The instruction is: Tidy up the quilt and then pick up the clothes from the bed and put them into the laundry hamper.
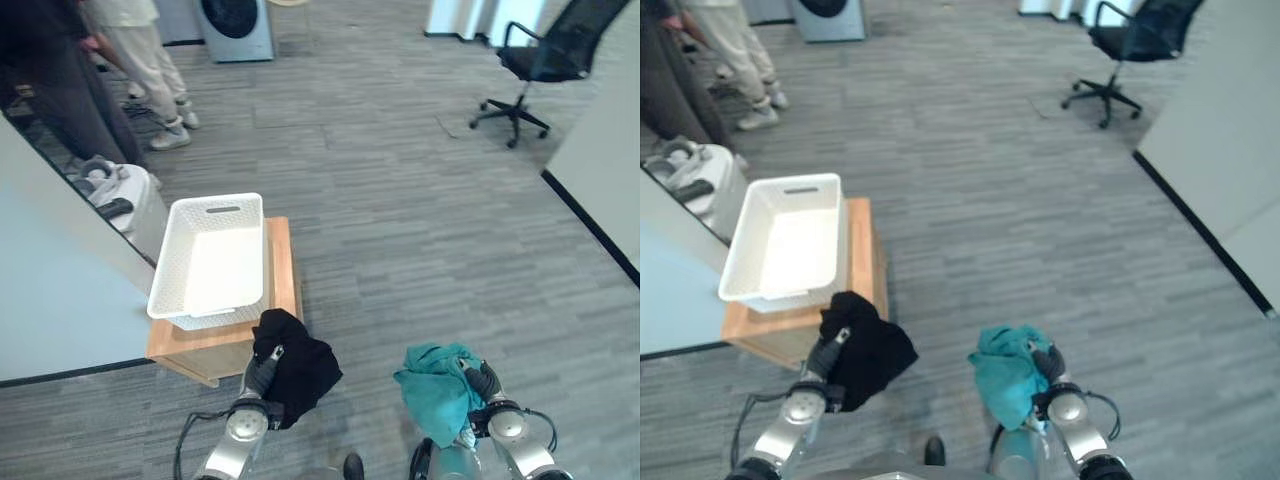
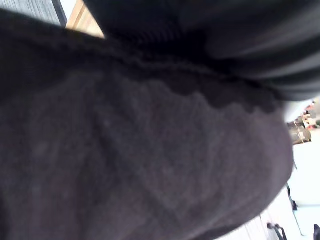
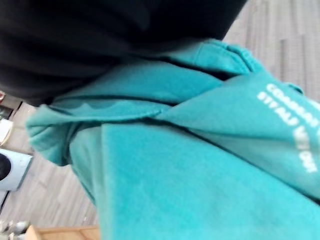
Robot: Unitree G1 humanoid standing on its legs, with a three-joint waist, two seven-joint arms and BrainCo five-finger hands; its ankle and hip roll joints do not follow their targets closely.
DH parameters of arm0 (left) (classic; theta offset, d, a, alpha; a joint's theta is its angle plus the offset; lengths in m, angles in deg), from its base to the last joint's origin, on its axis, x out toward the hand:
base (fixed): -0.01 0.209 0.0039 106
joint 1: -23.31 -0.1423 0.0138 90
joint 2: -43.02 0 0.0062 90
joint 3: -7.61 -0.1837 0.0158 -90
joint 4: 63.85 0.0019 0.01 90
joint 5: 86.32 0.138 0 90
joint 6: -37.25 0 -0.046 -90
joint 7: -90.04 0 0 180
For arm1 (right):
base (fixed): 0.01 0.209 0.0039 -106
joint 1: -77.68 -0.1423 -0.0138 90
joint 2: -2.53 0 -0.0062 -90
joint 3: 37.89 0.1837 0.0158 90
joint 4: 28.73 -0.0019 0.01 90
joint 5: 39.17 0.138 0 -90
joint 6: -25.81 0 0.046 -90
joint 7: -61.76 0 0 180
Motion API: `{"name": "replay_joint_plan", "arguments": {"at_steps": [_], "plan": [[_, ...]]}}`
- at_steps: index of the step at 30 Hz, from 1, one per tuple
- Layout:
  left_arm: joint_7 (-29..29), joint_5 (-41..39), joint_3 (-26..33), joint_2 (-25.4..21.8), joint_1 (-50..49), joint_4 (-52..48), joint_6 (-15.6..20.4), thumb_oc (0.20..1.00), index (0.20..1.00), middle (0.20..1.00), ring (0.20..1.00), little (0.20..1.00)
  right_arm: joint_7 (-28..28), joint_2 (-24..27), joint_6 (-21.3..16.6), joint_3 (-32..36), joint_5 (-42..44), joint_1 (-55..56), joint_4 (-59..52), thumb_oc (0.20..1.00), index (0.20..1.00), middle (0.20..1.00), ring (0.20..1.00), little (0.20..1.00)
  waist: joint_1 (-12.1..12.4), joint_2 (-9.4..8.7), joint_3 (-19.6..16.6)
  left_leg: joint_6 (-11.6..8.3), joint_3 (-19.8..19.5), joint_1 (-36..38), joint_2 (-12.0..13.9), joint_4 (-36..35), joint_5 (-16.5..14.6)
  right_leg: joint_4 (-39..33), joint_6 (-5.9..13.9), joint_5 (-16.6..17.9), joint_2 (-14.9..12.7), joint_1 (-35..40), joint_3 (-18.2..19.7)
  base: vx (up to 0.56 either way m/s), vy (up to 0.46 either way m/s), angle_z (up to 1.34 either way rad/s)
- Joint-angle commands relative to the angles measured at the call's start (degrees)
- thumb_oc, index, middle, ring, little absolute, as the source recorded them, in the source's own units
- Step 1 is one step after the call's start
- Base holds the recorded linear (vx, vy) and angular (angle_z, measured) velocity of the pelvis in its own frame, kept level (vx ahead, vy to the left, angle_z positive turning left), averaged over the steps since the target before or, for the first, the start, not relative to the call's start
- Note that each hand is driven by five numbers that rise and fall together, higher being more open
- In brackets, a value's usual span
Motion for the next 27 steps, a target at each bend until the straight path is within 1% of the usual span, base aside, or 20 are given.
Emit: {"name": "replay_joint_plan", "arguments": {"at_steps": [1,3,5,7,8,9,10,11,13,14,15,16,17,18,19,20,21,23,25,27], "plan": [[-0.35,2.97,-0.82,-0.14,3.89,0.90,3.70,0.200,0.200,0.200,0.200,0.200,0.51,2.09,-0.79,4.31,-0.06,-6.28,2.33,0.200,0.200,0.200,0.200,0.200,-0.59,1.06,3.35,-4.15,0.70,9.29,5.47,-4.83,-0.61,-28.21,3.41,16.75,-1.90,8.31,9.06,0.63,-0.432,1.35],[0.17,3.32,0.19,-0.68,3.84,1.44,4.25,0.200,0.200,0.200,0.200,0.200,-0.08,2.34,-0.83,5.51,0.92,-5.74,2.86,0.200,0.200,0.200,0.200,0.200,-0.63,0.48,2.87,-5.60,-0.89,11.69,7.45,-4.83,-2.30,-28.10,4.45,17.44,-3.45,6.99,10.51,0.57,-0.453,0.88],[0.55,2.98,1.24,-1.11,2.86,1.34,4.58,0.200,0.200,0.200,0.200,0.200,-0.98,2.41,-0.85,5.23,-0.07,-5.52,2.95,0.200,0.200,0.200,0.200,0.200,-0.66,-0.65,2.32,-7.03,-3.61,13.27,9.11,-3.06,-2.49,-26.91,4.41,17.91,-2.61,9.66,12.10,0.54,-0.497,0.95],[0.45,2.22,2.23,-0.90,2.09,0.84,4.80,0.200,0.200,0.200,0.200,0.200,-1.40,3.28,-1.38,4.23,0.01,-6.77,1.91,0.200,0.200,0.200,0.200,0.200,-0.77,-0.33,1.60,-8.39,-4.42,9.53,11.88,6.76,1.11,-25.11,3.77,17.41,-0.59,10.80,13.48,0.44,-0.487,1.44],[4.35,1.64,2.94,-3.27,2.97,3.37,4.81,0.200,0.200,0.200,0.200,0.200,-10.12,20.70,-0.93,12.23,9.73,-12.22,12.19,0.200,0.200,0.200,0.200,0.200,0.31,-1.51,1.17,-9.01,-5.12,4.23,12.84,16.40,5.05,-26.00,2.54,16.80,0.24,13.28,12.58,0.35,-0.654,1.51],[2.23,0.74,4.78,-2.77,2.96,-0.64,4.50,0.200,0.200,0.200,0.200,0.200,-4.65,12.59,-2.82,6.57,4.03,-5.01,-8.56,0.200,0.200,0.200,0.200,0.200,-0.11,-2.69,3.98,-7.22,0.92,-5.09,15.71,30.30,10.92,-27.61,-0.55,15.16,0.52,17.87,9.47,0.23,-0.549,0.87],[2.23,0.74,4.79,-2.82,2.96,-0.66,4.48,0.200,0.200,0.200,0.200,0.200,-4.65,12.54,-2.70,6.61,3.99,-4.94,-8.71,0.200,0.200,0.200,0.200,0.200,-0.18,-2.84,3.84,-7.19,0.84,-5.38,15.58,30.35,11.04,-27.63,-0.56,15.25,0.39,17.69,9.42,0.17,-0.468,0.64],[2.42,0.67,5.88,-2.04,2.35,-1.47,4.52,0.200,0.200,0.200,0.200,0.200,-5.08,12.29,-3.52,6.23,2.45,-3.63,-11.99,0.200,0.200,0.200,0.200,0.200,0.07,-3.62,4.42,-6.58,4.67,-7.23,16.90,31.49,10.78,-28.32,-1.28,14.14,0.48,19.37,8.09,0.15,-0.244,0.11],[2.23,1.19,7.19,-2.05,1.51,-2.96,4.70,0.200,0.200,0.200,0.200,0.200,-5.41,12.28,-3.87,6.48,0.93,-3.29,-14.28,0.200,0.200,0.200,0.200,0.200,0.92,-3.88,5.02,-6.34,7.31,-8.53,16.47,30.72,8.41,-28.34,-1.49,12.86,0.85,20.71,7.23,0.19,-0.239,-0.09],[2.83,1.88,8.11,-1.60,0.43,-3.60,5.20,0.200,0.200,0.200,0.200,0.200,-5.79,12.44,-3.59,6.42,-0.42,-4.61,-15.23,0.200,0.200,0.200,0.200,0.200,2.36,-3.98,5.38,-5.97,10.00,-12.68,13.18,29.11,4.73,-28.34,-1.76,11.07,1.24,23.07,5.37,0.14,-0.129,0.04],[2.83,1.88,8.11,-1.59,0.42,-3.60,5.19,0.200,0.200,0.200,0.200,0.200,-5.79,12.44,-3.59,6.41,-0.42,-4.62,-15.23,0.200,0.200,0.200,0.200,0.200,2.34,-3.98,5.37,-5.96,9.98,-12.71,13.17,29.13,4.73,-28.34,-1.76,11.07,1.25,23.06,5.35,0.47,-0.277,0.32],[4.19,2.78,7.92,-1.95,-0.28,-3.55,4.64,0.200,0.200,0.200,0.200,0.200,-5.51,12.11,-3.62,6.11,-0.89,-5.66,-16.80,0.200,0.200,0.200,0.200,0.200,2.42,-3.15,4.12,-5.38,21.07,-13.49,11.03,17.43,3.29,-27.98,-1.84,7.23,3.53,26.11,1.46,0.33,-0.144,0.36],[4.23,2.79,7.98,-1.93,-0.40,-3.67,4.56,0.200,0.200,0.200,0.200,0.200,-5.51,12.12,-3.62,6.05,-0.90,-5.65,-16.80,0.200,0.200,0.200,0.200,0.200,2.39,-3.24,4.19,-5.32,21.17,-13.09,10.78,16.94,3.40,-27.96,-1.77,7.18,3.38,26.27,1.46,0.40,-0.182,0.85],[4.46,2.95,7.91,-2.06,-0.34,-4.07,4.37,0.200,0.200,0.200,0.200,0.200,-5.29,11.90,-3.59,5.98,-0.99,-5.97,-16.97,0.200,0.200,0.200,0.200,0.200,2.10,-2.97,3.94,-5.22,26.00,-12.83,11.01,14.41,4.35,-27.42,-1.99,6.35,4.38,26.98,-0.32,0.08,-0.034,1.11],[4.47,2.95,7.96,-2.06,-0.39,-4.16,4.30,0.200,0.200,0.200,0.200,0.200,-5.27,11.89,-3.61,5.93,-1.00,-6.02,-16.92,0.200,0.200,0.200,0.200,0.200,2.07,-3.05,3.96,-5.17,26.07,-12.59,10.79,13.94,4.58,-27.36,-1.98,6.31,4.27,26.98,-0.32,0.31,-0.105,1.43],[5.81,3.72,7.74,-2.82,-0.28,-4.73,3.42,0.200,0.200,0.200,0.200,0.200,-5.11,10.40,-3.08,6.09,-1.30,-5.64,-17.68,0.200,0.200,0.200,0.200,0.200,0.97,-3.06,3.37,-4.29,35.83,-11.93,12.92,10.17,7.33,-23.51,-2.72,3.85,5.68,29.41,-5.70,0.24,-0.063,1.03],[5.87,3.72,7.74,-2.90,-0.41,-4.85,3.36,0.200,0.200,0.200,0.200,0.200,-5.14,10.34,-3.02,6.12,-1.34,-5.49,-17.78,0.200,0.200,0.200,0.200,0.200,0.84,-3.12,3.38,-4.16,35.71,-11.78,12.70,9.85,7.42,-23.33,-2.66,3.74,5.58,29.47,-5.87,0.33,-0.016,0.91],[5.98,3.98,7.58,-2.67,-1.48,-4.15,3.00,0.200,0.200,0.200,0.200,0.200,-5.73,9.13,-2.77,4.98,-2.12,-5.30,-17.71,0.200,0.200,0.200,0.200,0.200,1.70,-3.49,2.53,-2.41,31.85,-9.42,8.78,5.14,6.52,-18.26,-1.28,5.10,5.17,29.40,-7.40,0.28,0.119,1.37],[6.51,4.58,7.41,-3.31,-1.51,-3.80,2.49,0.200,0.200,0.200,0.200,0.200,-6.28,7.90,-2.61,5.15,-2.84,-4.83,-17.83,0.200,0.200,0.200,0.200,0.200,0.94,-3.97,2.46,0.12,30.47,-5.07,5.51,-0.77,5.89,-6.22,3.35,8.66,2.10,26.59,-8.61,0.34,0.195,0.62],[5.74,5.41,7.27,-3.98,-1.50,-3.64,2.25,0.200,0.200,0.200,0.200,0.200,-6.15,7.18,-2.31,4.60,-3.31,-5.45,-18.01,0.200,0.200,0.200,0.200,0.200,0.01,-4.12,2.75,1.78,27.73,-1.42,3.19,-4.30,5.31,4.38,5.95,14.58,-0.97,23.38,-6.14,0.28,0.166,0.93]]}}
